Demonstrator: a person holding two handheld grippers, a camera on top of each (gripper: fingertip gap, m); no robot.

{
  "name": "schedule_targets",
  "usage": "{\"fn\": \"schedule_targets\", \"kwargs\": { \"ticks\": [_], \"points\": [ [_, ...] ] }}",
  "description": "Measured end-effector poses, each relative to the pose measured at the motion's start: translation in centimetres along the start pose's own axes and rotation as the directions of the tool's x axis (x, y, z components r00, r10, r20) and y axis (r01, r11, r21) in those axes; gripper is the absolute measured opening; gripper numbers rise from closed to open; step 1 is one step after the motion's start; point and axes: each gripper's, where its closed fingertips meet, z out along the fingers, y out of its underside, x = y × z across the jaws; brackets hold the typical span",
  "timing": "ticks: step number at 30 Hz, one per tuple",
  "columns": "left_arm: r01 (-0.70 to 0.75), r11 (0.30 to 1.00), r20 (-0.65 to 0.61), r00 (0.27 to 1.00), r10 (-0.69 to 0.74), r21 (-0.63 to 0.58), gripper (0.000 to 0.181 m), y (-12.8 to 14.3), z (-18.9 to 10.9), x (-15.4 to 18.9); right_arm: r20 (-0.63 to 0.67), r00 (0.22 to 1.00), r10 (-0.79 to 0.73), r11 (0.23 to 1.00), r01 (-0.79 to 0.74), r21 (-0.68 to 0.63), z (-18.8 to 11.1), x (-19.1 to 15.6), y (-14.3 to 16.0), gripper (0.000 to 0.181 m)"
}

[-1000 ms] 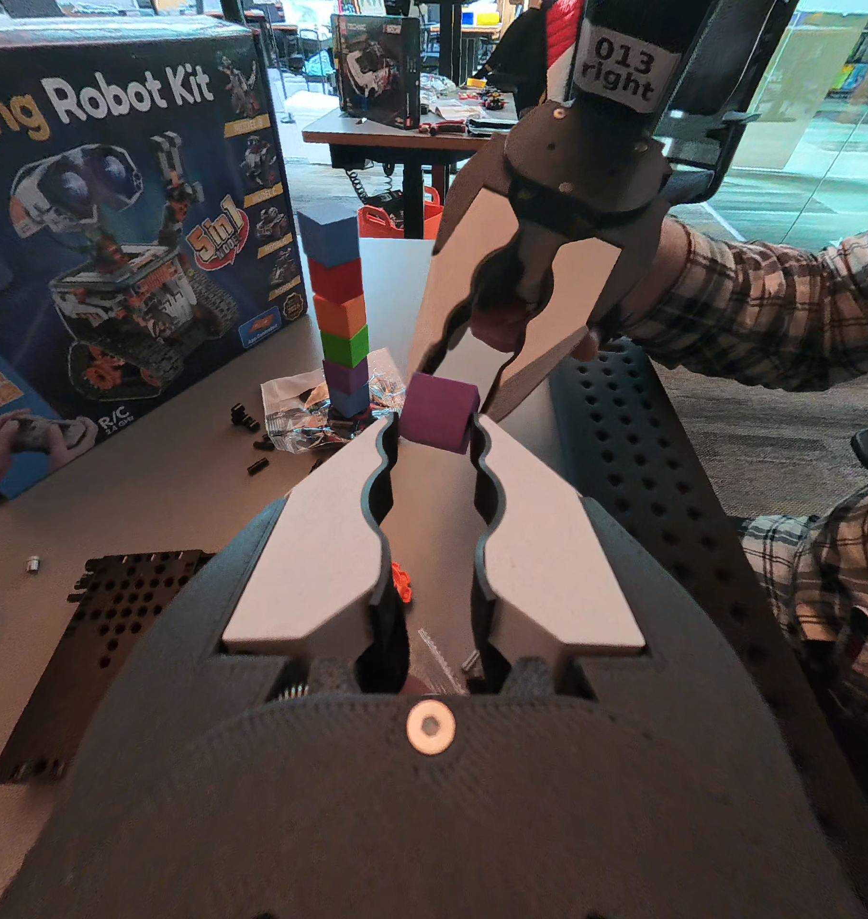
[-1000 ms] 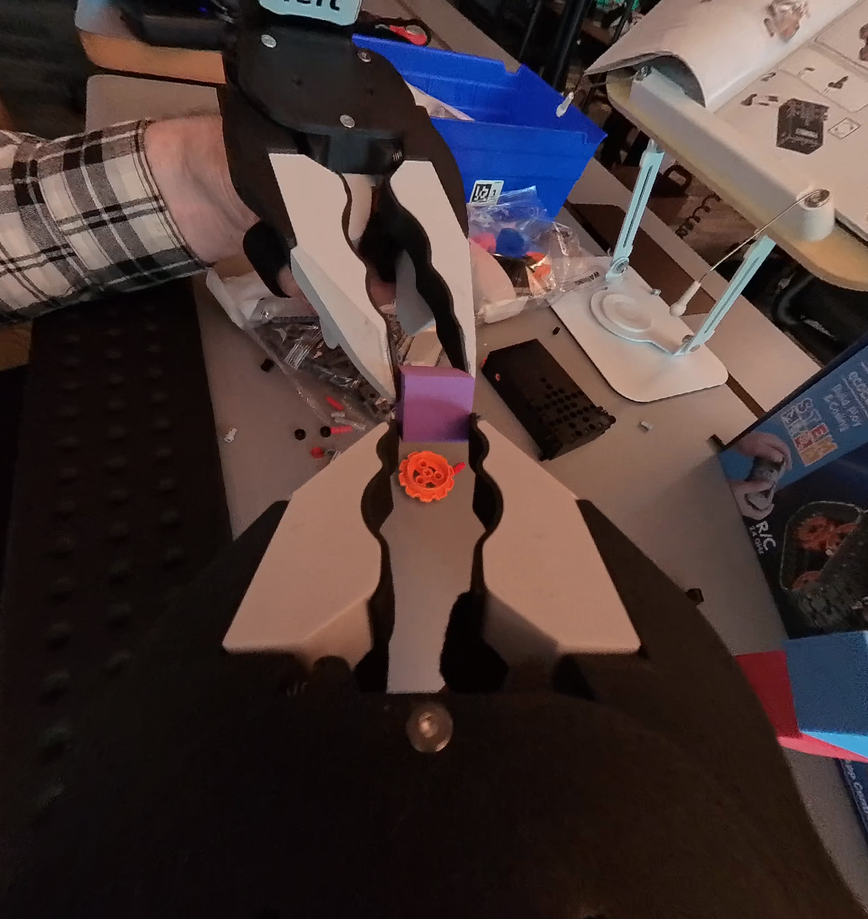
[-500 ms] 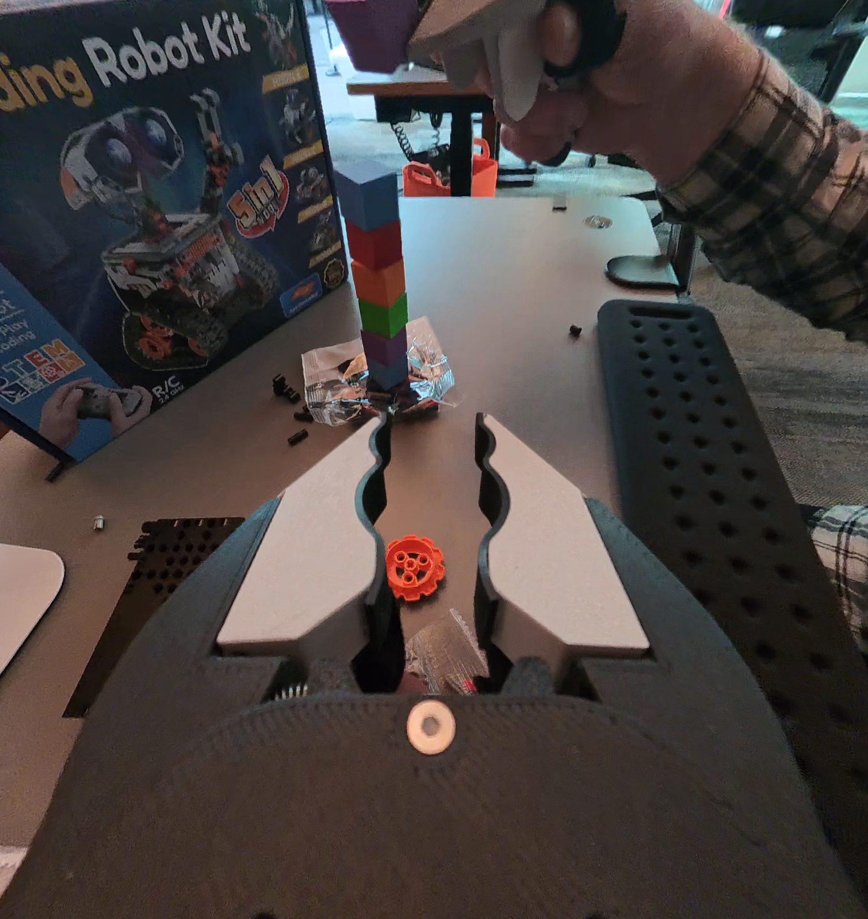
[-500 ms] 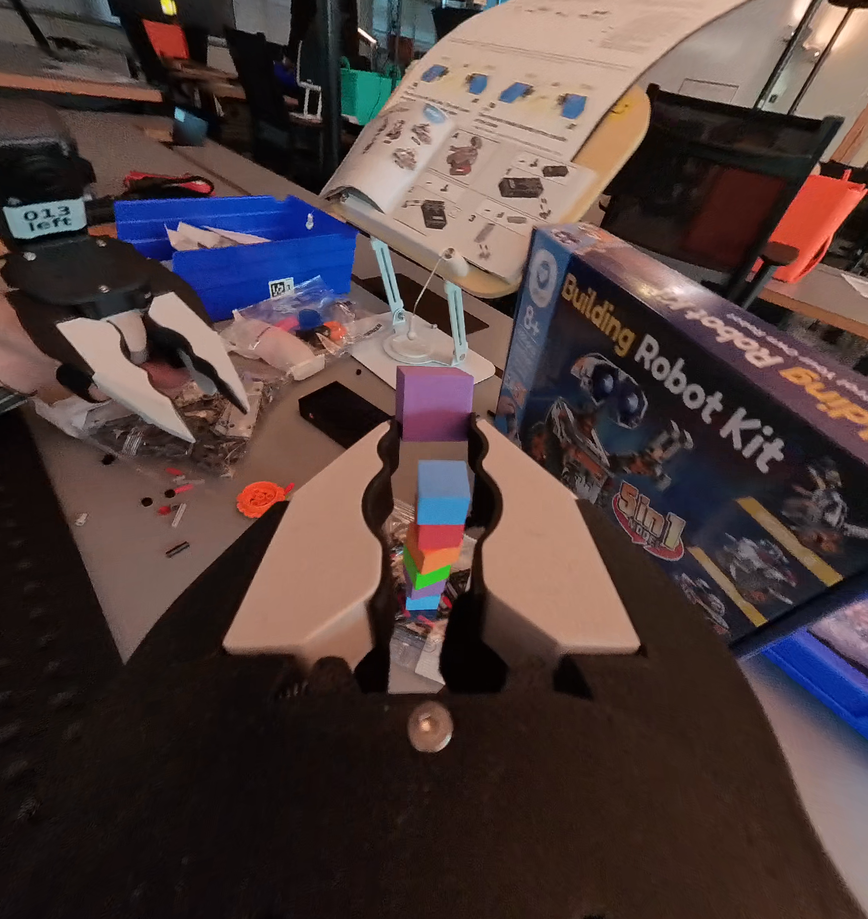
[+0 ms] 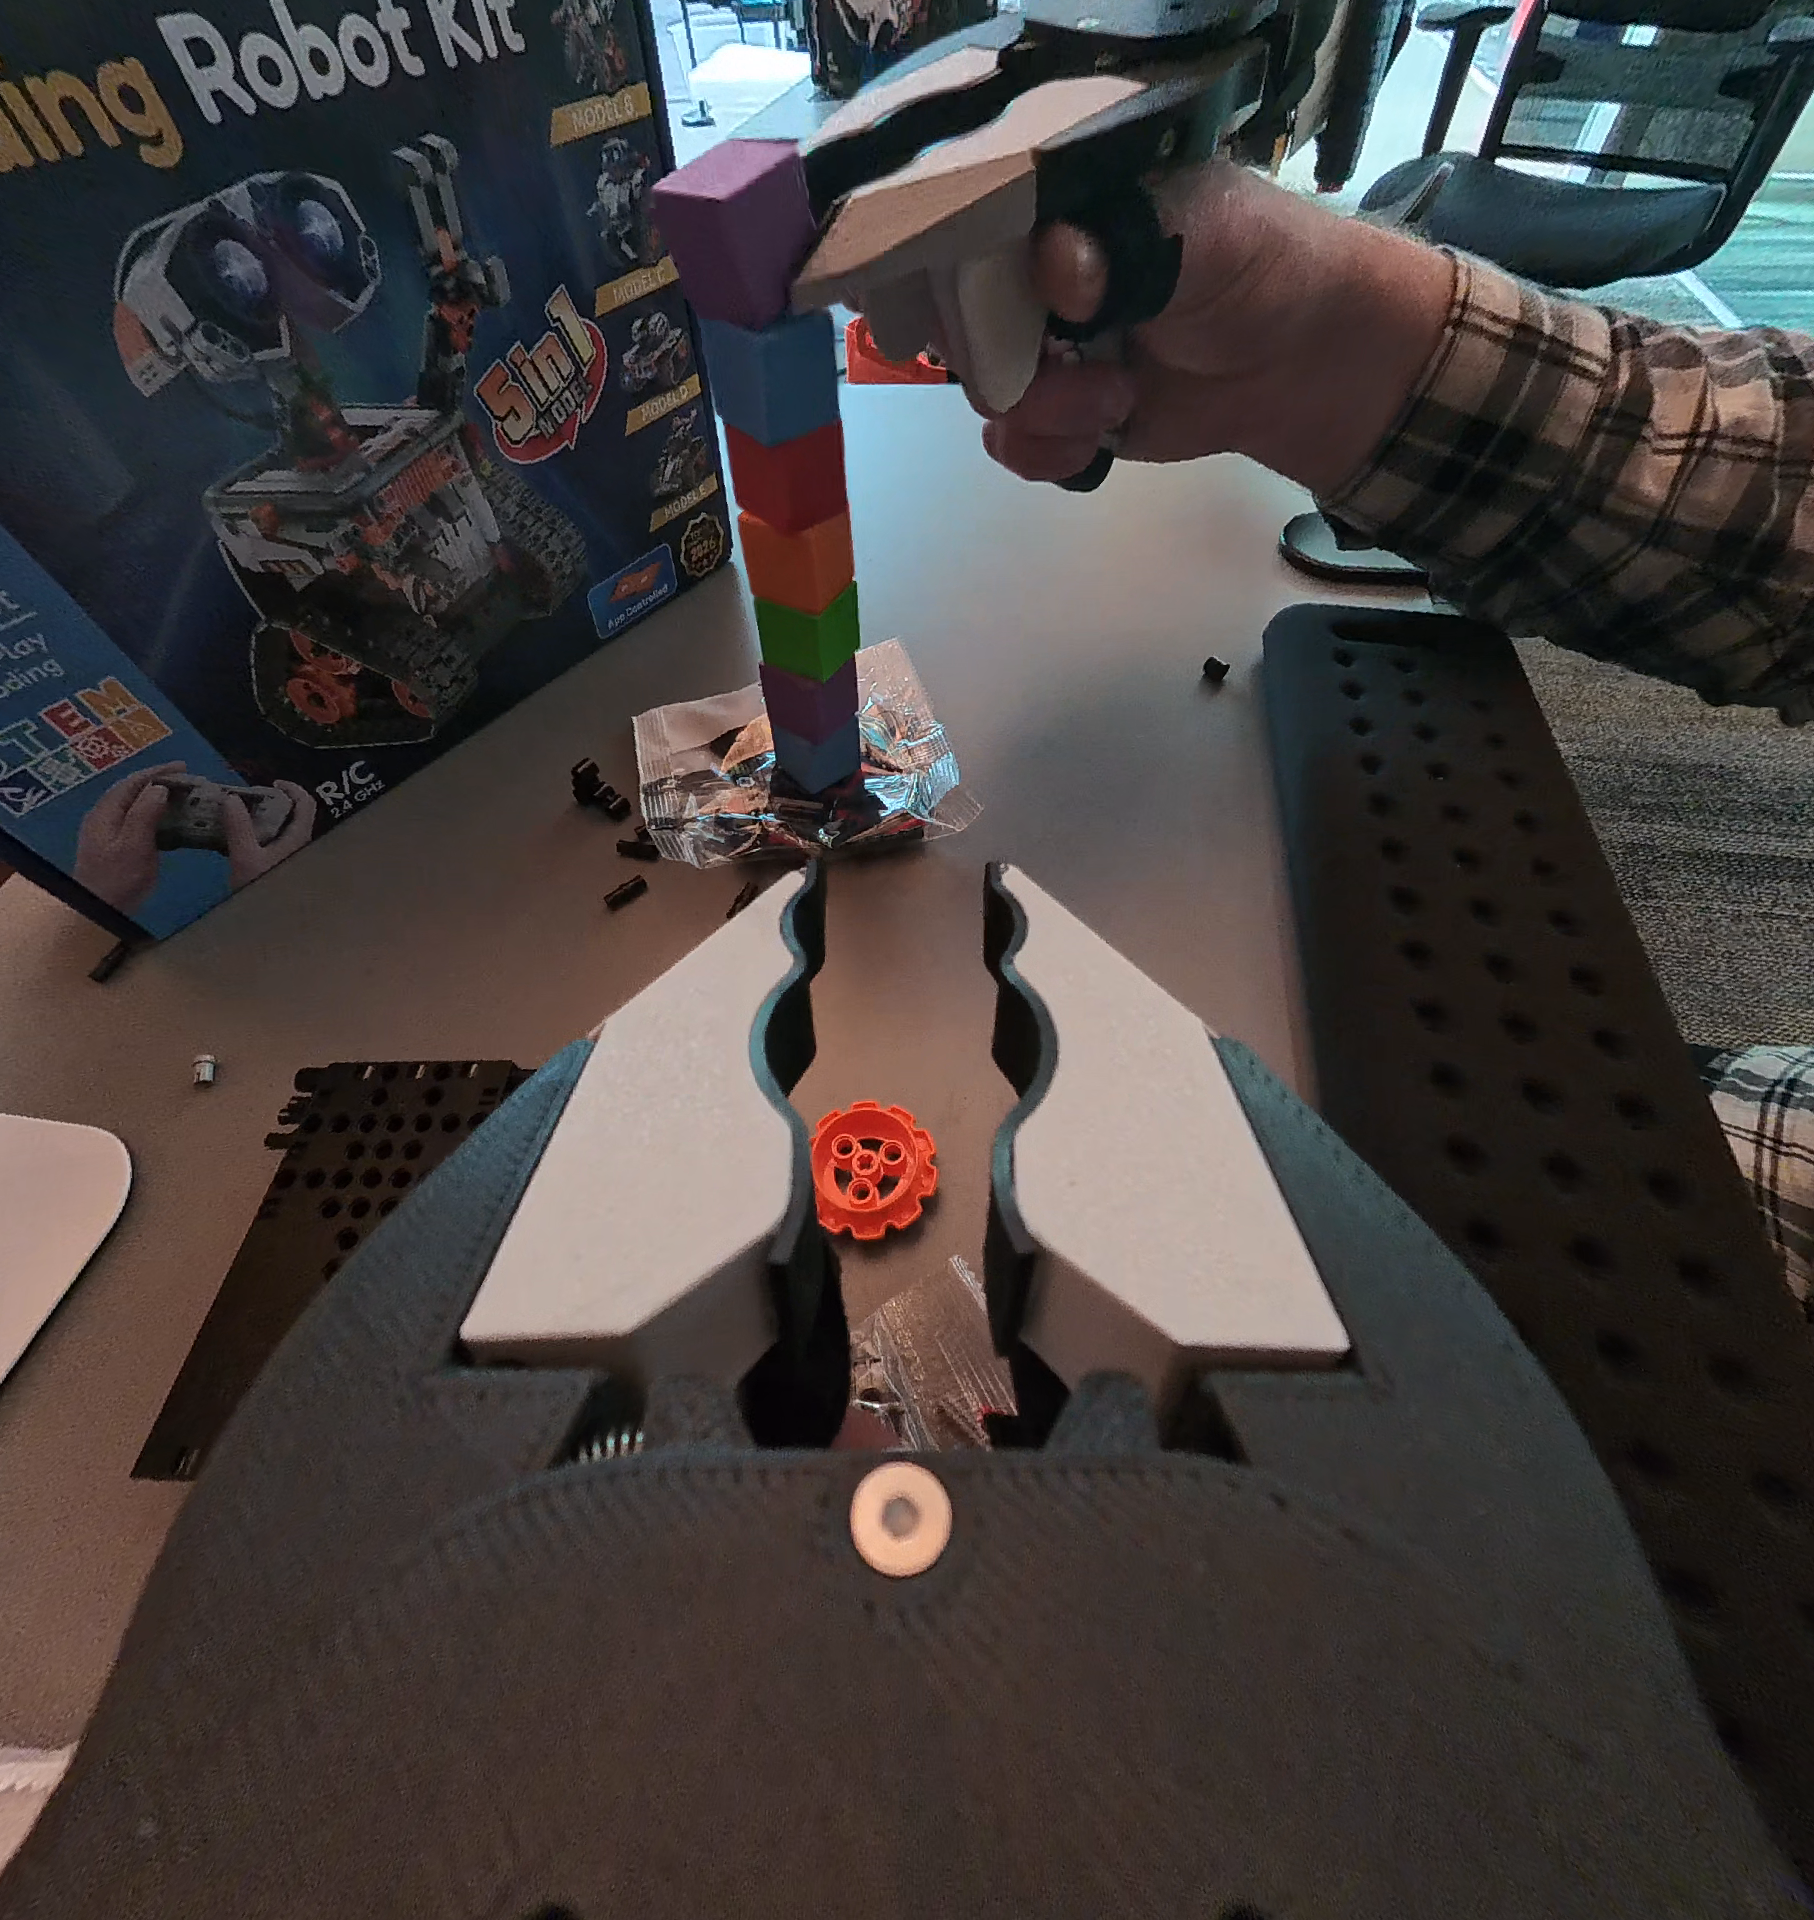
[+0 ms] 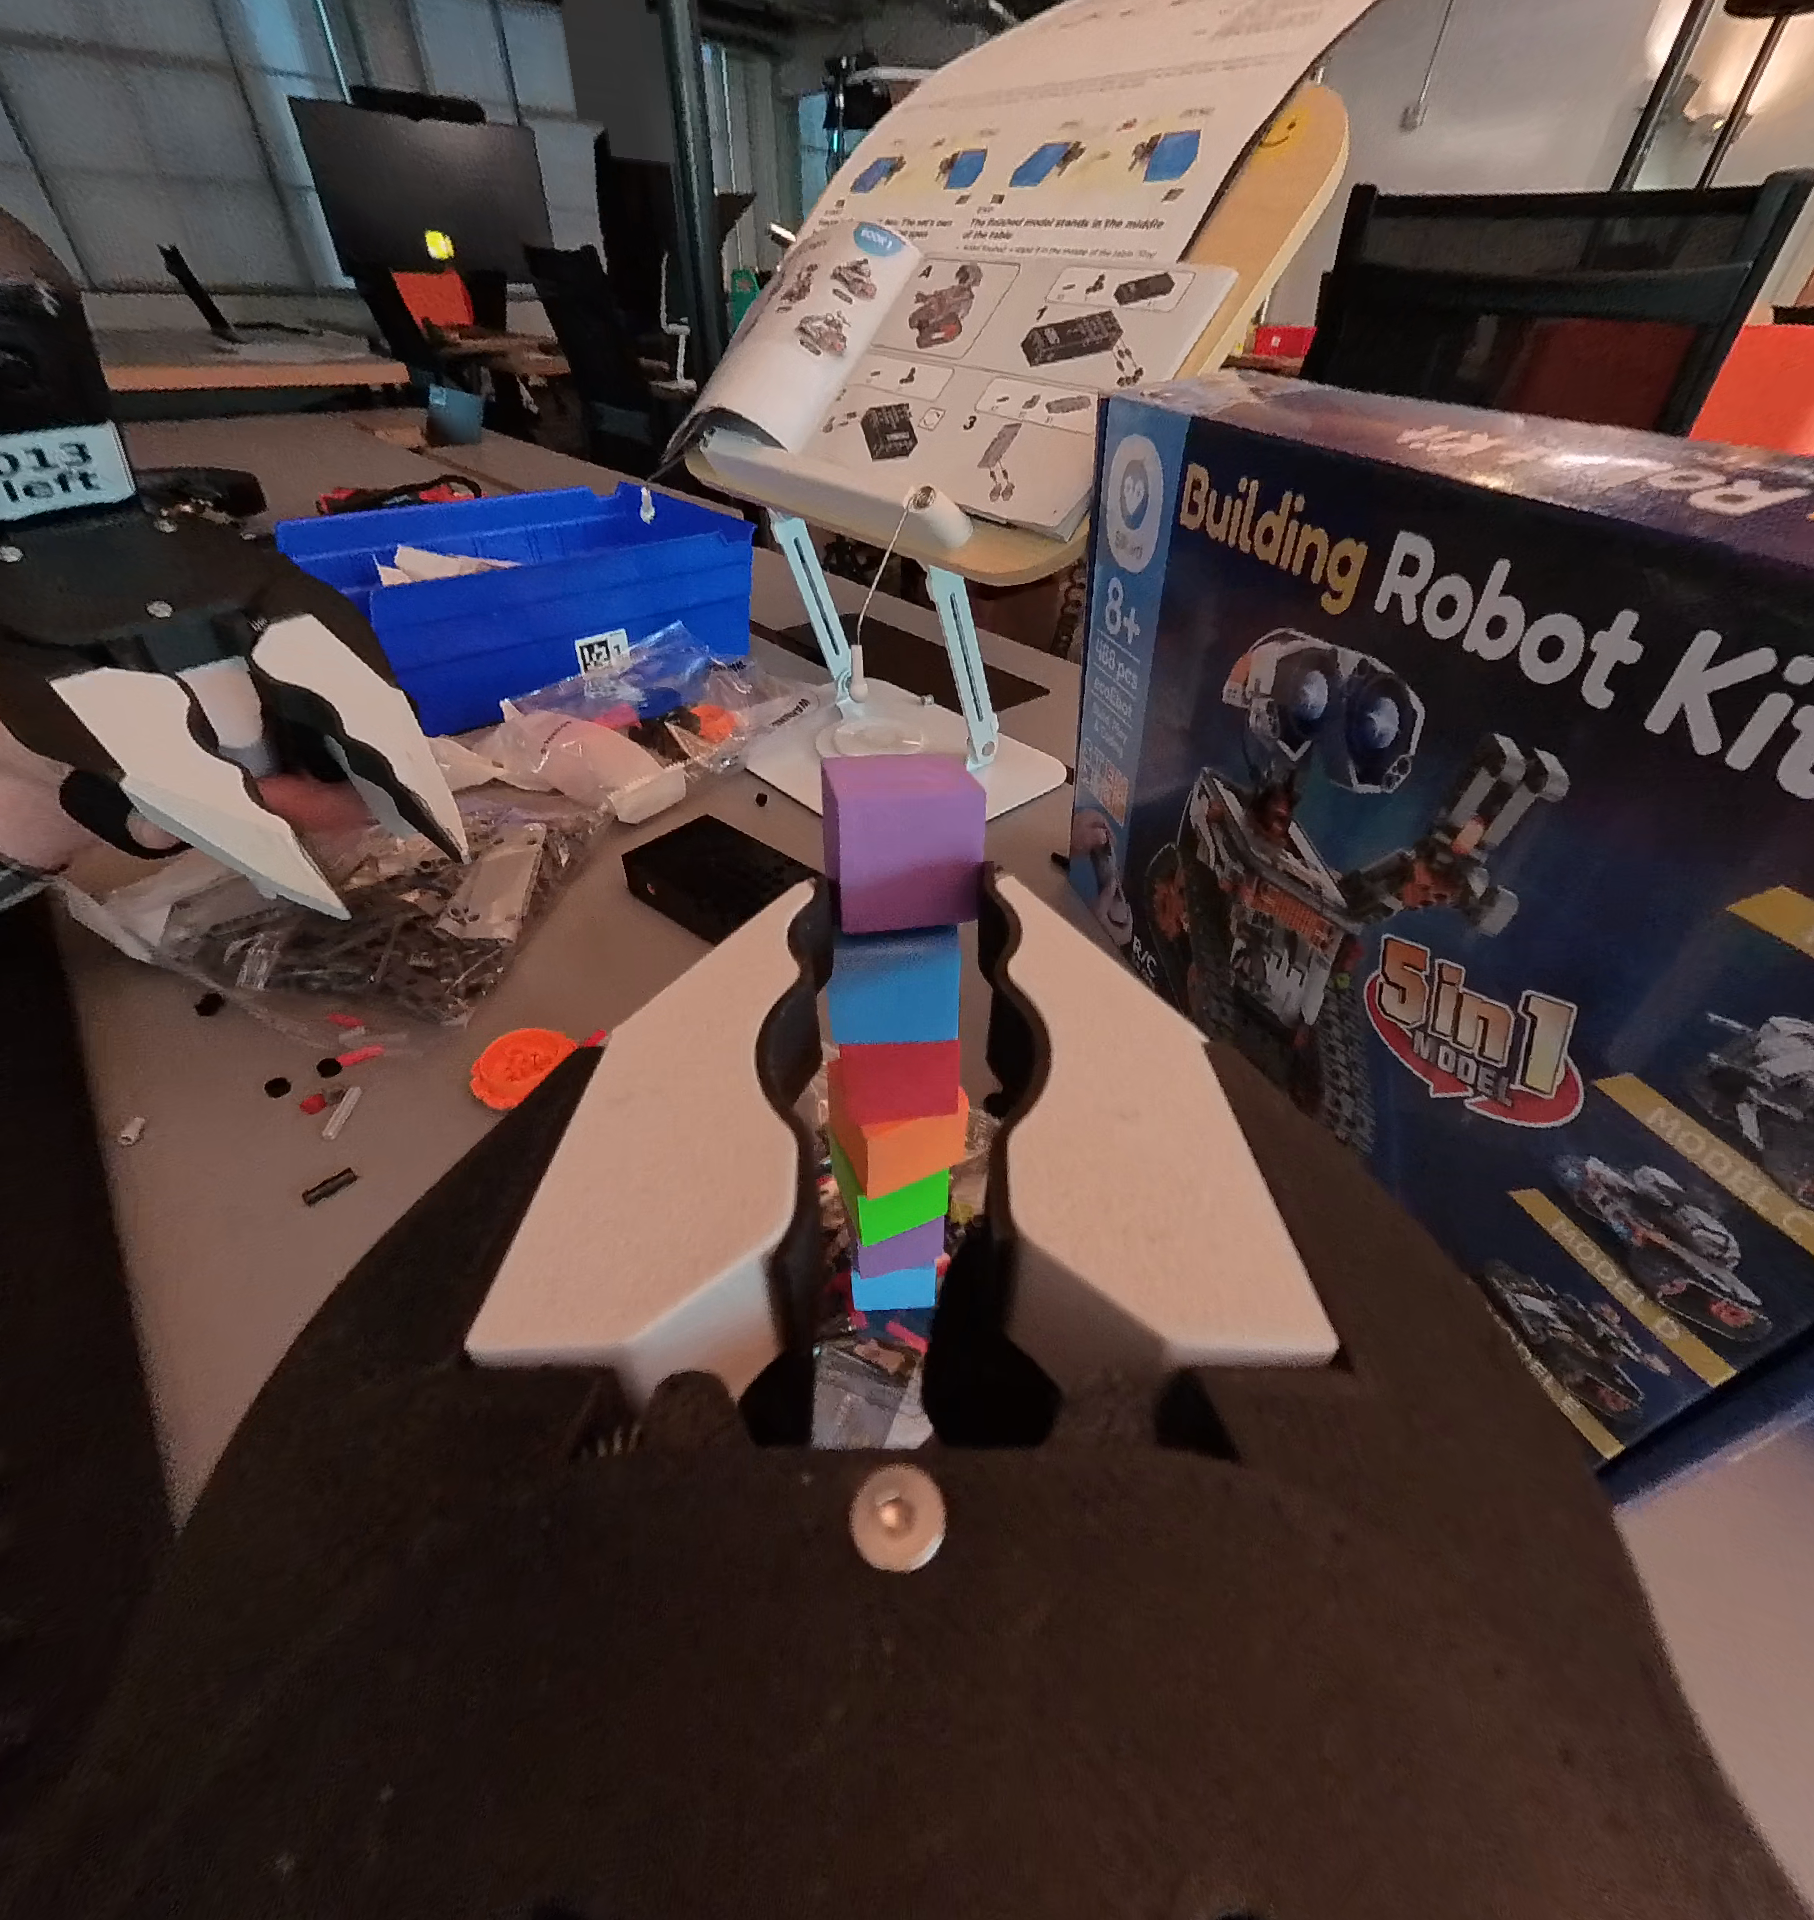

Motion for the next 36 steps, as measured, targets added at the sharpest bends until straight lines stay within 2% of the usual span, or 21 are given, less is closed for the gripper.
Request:
{"fn": "schedule_targets", "kwargs": {
  "ticks": [1, 25, 36],
  "points": [
    [0.000, 1.000, -0.001, 1.000, 0.000, 0.000, 0.029, 0.0, 0.0, 0.0, 0.000, 1.000, -0.001, 1.000, 0.001, -0.009, 0.0, 0.1, 0.2, 0.026],
    [0.004, 1.000, -0.004, 1.000, -0.004, 0.008, 0.030, -0.1, -0.1, 0.0, 0.006, 1.000, -0.005, 1.000, 0.005, -0.030, -0.8, -0.3, 0.0, 0.040],
    [-0.019, 1.000, 0.047, 0.999, 0.020, -0.006, 0.030, 0.0, -0.2, -0.7, -0.041, 0.999, -0.010, 0.999, 0.011, 0.044, -4.9, -0.6, -1.8, 0.048]
  ]
}}
